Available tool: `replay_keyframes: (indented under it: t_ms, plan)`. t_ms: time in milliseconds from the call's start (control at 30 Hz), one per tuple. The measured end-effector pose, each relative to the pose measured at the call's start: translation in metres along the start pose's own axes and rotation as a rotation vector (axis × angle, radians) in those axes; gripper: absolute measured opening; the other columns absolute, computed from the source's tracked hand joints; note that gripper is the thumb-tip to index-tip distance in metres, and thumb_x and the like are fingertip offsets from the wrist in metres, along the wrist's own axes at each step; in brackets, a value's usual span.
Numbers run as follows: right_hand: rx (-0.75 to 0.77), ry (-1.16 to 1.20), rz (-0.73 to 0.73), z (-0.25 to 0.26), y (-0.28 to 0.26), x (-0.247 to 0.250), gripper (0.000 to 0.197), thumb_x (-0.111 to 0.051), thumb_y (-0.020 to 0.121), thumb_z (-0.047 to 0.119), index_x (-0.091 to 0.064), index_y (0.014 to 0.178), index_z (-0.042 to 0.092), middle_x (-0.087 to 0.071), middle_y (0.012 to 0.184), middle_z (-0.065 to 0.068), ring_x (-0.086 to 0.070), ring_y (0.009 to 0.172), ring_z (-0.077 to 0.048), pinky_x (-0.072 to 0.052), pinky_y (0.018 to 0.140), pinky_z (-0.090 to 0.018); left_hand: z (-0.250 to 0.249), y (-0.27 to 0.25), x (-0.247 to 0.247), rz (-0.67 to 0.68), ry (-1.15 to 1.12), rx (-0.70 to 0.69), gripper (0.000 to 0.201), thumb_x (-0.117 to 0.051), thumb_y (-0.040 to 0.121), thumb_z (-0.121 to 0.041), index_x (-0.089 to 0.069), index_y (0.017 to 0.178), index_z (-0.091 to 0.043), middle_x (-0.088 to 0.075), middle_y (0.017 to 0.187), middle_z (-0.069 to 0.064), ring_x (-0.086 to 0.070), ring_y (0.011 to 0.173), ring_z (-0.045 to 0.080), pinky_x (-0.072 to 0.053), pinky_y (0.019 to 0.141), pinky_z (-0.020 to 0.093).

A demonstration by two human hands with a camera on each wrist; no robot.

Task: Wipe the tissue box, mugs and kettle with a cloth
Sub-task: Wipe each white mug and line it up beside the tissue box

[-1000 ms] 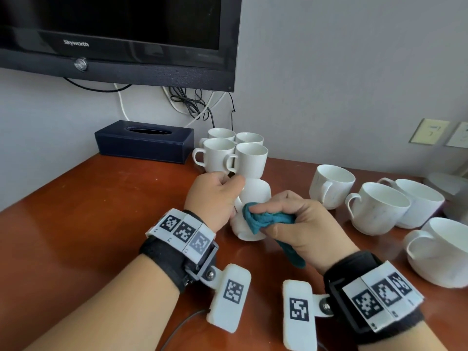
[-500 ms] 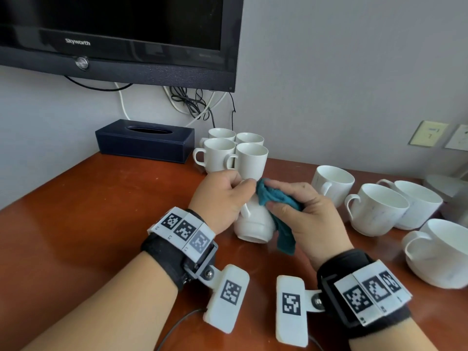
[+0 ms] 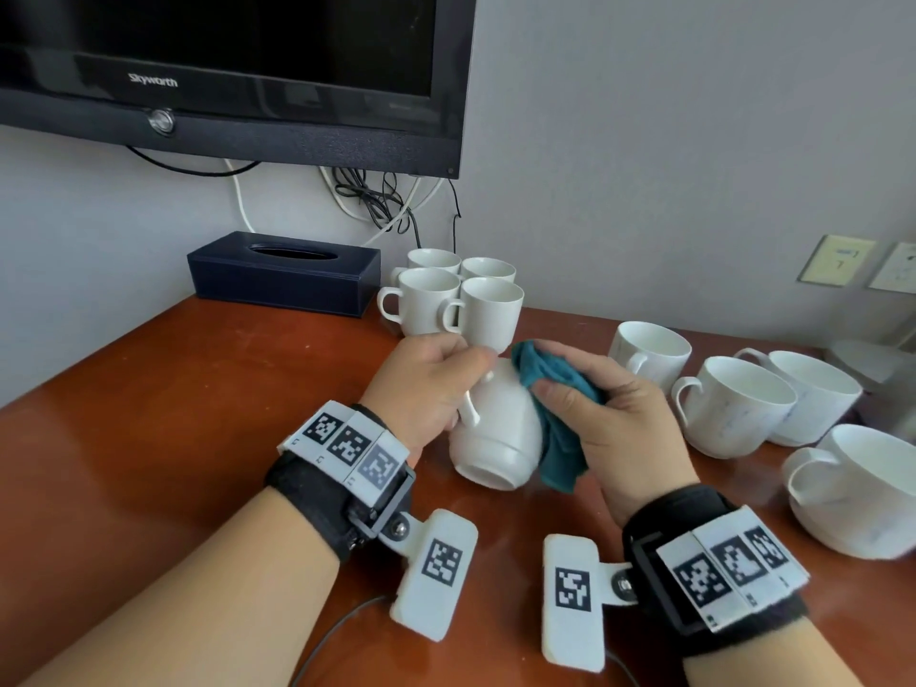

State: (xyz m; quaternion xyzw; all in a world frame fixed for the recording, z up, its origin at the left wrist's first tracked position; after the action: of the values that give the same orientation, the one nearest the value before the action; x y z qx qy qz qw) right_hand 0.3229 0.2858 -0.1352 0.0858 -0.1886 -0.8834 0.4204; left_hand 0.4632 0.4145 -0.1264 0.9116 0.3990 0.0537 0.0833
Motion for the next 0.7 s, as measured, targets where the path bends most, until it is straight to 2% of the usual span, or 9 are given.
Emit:
replay_keyframes:
  t_ms: [100, 167, 233, 300, 433, 533, 600, 700]
  plan:
    - [-0.027, 0.038, -0.013, 0.0, 0.0, 0.004, 0.033, -0.074, 0.092, 0.007, -0.079, 0.115, 0.031, -0.072, 0.124, -0.005, -0.07, 0.115, -0.022, -0.056, 0.099, -0.043, 0.0, -0.002, -0.001, -0.013, -0.046, 0.027, 0.028, -0.069, 0.078, -0.035, -0.059, 0.062, -0.016, -0.04, 0.057, 0.003, -0.039, 0.046, 0.012, -0.032, 0.045, 0.023]
    - [-0.024, 0.017, 0.056, 0.0, -0.001, 0.0, 0.036, -0.074, 0.09, 0.003, -0.08, 0.113, 0.031, -0.072, 0.122, -0.006, -0.07, 0.111, -0.02, -0.057, 0.094, -0.04, 0.002, 0.001, 0.003, -0.097, -0.103, 0.06, 0.031, -0.071, 0.083, -0.033, -0.061, 0.056, -0.023, -0.041, 0.055, 0.002, -0.039, 0.047, 0.013, -0.031, 0.047, 0.025]
    - [-0.025, 0.016, 0.148, 0.002, -0.004, -0.007, 0.037, -0.076, 0.086, 0.002, -0.082, 0.109, 0.03, -0.07, 0.116, -0.006, -0.07, 0.1, -0.02, -0.056, 0.085, -0.033, 0.005, 0.005, 0.009, -0.19, -0.177, 0.098, 0.031, -0.069, 0.093, -0.027, -0.063, 0.063, -0.021, -0.044, 0.056, 0.003, -0.039, 0.047, 0.014, -0.03, 0.047, 0.026]
    - [-0.039, 0.068, 0.212, 0.003, -0.007, -0.012, 0.037, -0.076, 0.082, -0.001, -0.083, 0.106, 0.027, -0.066, 0.107, -0.005, -0.069, 0.089, -0.02, -0.056, 0.075, -0.029, 0.006, 0.006, 0.013, -0.252, -0.236, 0.126, 0.026, -0.066, 0.095, -0.025, -0.062, 0.072, -0.016, -0.044, 0.057, 0.003, -0.038, 0.047, 0.015, -0.027, 0.047, 0.026]
    - [-0.033, 0.043, 0.262, 0.006, -0.009, -0.014, 0.04, -0.076, 0.082, -0.003, -0.084, 0.102, 0.03, -0.062, 0.103, -0.003, -0.066, 0.091, -0.018, -0.056, 0.074, -0.029, 0.008, 0.005, 0.015, -0.302, -0.25, 0.17, 0.025, -0.064, 0.095, -0.025, -0.061, 0.072, -0.015, -0.041, 0.055, 0.001, -0.034, 0.044, 0.013, -0.025, 0.045, 0.025]
    - [-0.061, 0.084, 0.243, 0.006, -0.009, -0.015, 0.034, -0.077, 0.078, 0.002, -0.084, 0.101, 0.027, -0.064, 0.104, -0.004, -0.067, 0.083, -0.019, -0.057, 0.069, -0.03, 0.006, 0.005, 0.016, -0.298, -0.223, 0.18, 0.024, -0.062, 0.095, -0.024, -0.059, 0.073, -0.015, -0.04, 0.055, 0.0, -0.034, 0.045, 0.012, -0.025, 0.044, 0.024]
    - [-0.065, 0.102, 0.188, 0.003, -0.008, -0.013, 0.032, -0.077, 0.078, 0.008, -0.084, 0.104, 0.026, -0.069, 0.108, -0.004, -0.07, 0.086, -0.019, -0.058, 0.074, -0.031, 0.003, 0.005, 0.015, -0.245, -0.199, 0.159, 0.027, -0.062, 0.095, -0.023, -0.058, 0.07, -0.015, -0.038, 0.055, 0.002, -0.032, 0.044, 0.013, -0.023, 0.041, 0.022]
    - [-0.076, 0.144, 0.042, -0.001, -0.003, -0.004, 0.031, -0.074, 0.089, 0.006, -0.081, 0.112, 0.026, -0.074, 0.121, -0.006, -0.072, 0.109, -0.024, -0.058, 0.091, -0.038, 0.0, -0.001, 0.006, -0.1, -0.142, 0.149, 0.03, -0.065, 0.093, -0.023, -0.06, 0.065, -0.015, -0.039, 0.056, 0.003, -0.031, 0.043, 0.014, -0.022, 0.04, 0.02]
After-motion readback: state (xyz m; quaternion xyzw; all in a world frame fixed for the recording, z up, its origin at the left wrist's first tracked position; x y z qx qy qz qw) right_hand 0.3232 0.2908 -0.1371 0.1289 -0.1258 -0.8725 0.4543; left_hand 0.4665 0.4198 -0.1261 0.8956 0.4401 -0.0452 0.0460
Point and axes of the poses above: each hand's wrist, its own y-axis towards the middle knuckle, its own x-axis out of the back of the hand, z = x × y, the point moved 3 cm from there along y, towards the middle knuckle
